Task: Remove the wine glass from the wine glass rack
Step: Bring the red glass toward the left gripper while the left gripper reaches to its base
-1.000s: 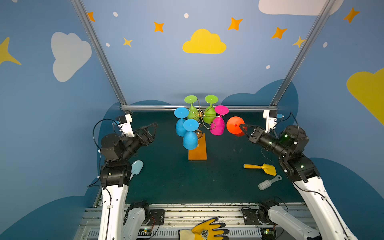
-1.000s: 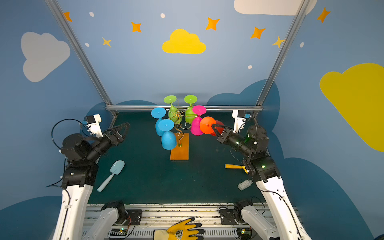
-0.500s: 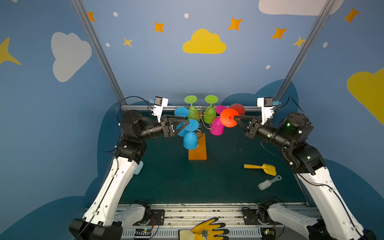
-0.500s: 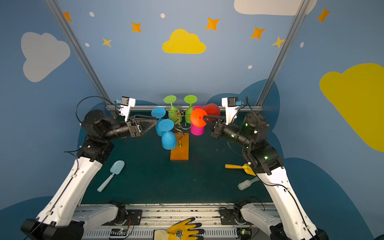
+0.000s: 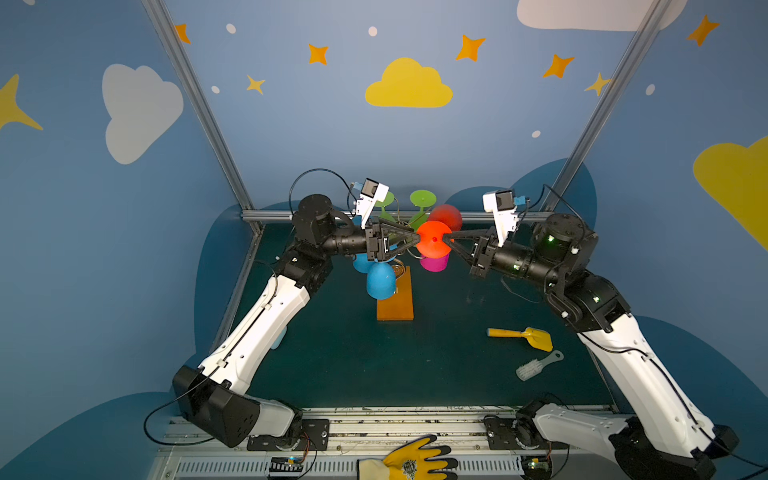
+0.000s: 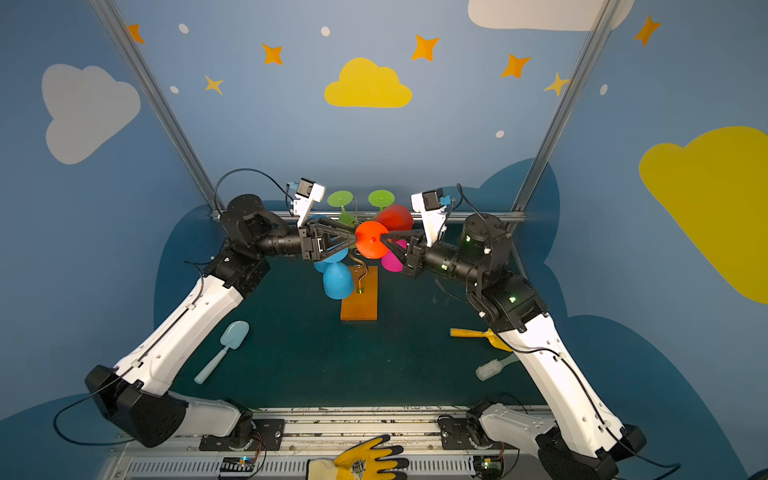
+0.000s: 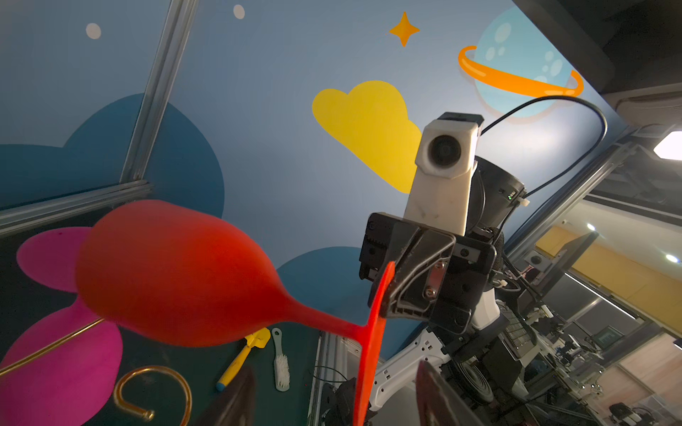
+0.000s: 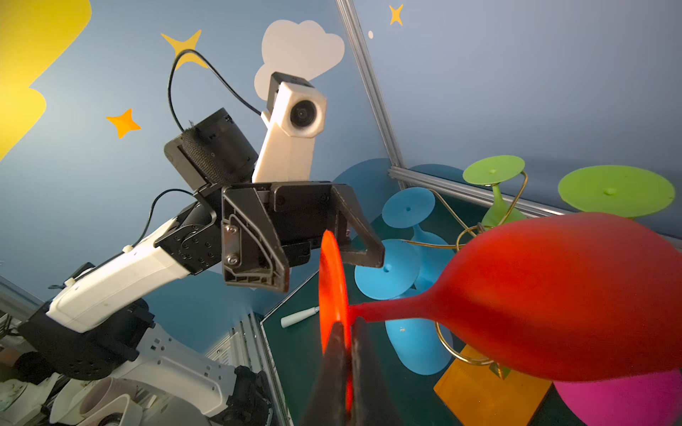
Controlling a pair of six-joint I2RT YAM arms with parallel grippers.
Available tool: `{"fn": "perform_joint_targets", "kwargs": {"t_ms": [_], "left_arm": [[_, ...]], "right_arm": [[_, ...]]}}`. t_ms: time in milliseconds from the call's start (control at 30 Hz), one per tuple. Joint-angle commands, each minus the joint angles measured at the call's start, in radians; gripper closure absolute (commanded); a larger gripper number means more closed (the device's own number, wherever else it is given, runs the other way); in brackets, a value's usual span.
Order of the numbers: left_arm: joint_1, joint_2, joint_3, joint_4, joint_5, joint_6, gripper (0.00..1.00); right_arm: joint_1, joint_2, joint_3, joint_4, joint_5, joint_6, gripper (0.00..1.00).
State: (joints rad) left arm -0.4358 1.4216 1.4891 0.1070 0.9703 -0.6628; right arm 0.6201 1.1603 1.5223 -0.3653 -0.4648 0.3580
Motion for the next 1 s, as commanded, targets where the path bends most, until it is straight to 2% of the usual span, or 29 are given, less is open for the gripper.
{"fn": "perform_joint_targets", "kwargs": {"t_ms": [0,133,233,300,500,600,633,700,800,867,967], "left_arm": [[-0.013,0.005,0.031,0.043,0.03,-0.001,0.39],[-0.02,0.011,0.033,0.042,0.044,-0.003,0.55],[-0.02,0.014,0.031,0.045,0.049,-0.004,0.79],[-0.02,0.01,0.025,0.049,0.04,-0.009,0.88],[-0.015,0.003,0.023,0.08,0.045,-0.042,0.97],[-0.001,0.0,0.025,0.11,0.047,-0.099,0.97],[0.005,0.002,0.025,0.127,0.049,-0.124,0.97],[0.021,0.005,0.017,0.186,0.062,-0.194,0.97],[0.039,0.013,0.013,0.249,0.077,-0.283,0.97],[0.046,0.017,0.017,0.275,0.086,-0.325,0.97],[0.048,0.025,0.029,0.297,0.099,-0.372,0.97]], "right_arm": [[0.021,0.011,0.041,0.048,-0.011,-0.013,1.0],[0.038,0.03,0.054,0.046,-0.005,-0.016,1.0],[0.047,0.038,0.064,0.039,0.008,-0.022,1.0],[0.05,0.036,0.062,0.039,0.018,-0.025,1.0],[0.052,0.027,0.057,0.023,0.039,-0.033,1.0],[0.05,0.006,0.048,0.001,0.084,-0.05,0.99],[0.049,-0.004,0.043,-0.003,0.101,-0.06,0.93],[0.046,-0.03,0.033,-0.015,0.138,-0.088,0.7],[0.041,-0.075,0.006,-0.029,0.224,-0.142,0.43],[0.035,-0.11,-0.03,-0.018,0.282,-0.182,0.31],[0.026,-0.155,-0.095,0.014,0.335,-0.278,0.19]]}}
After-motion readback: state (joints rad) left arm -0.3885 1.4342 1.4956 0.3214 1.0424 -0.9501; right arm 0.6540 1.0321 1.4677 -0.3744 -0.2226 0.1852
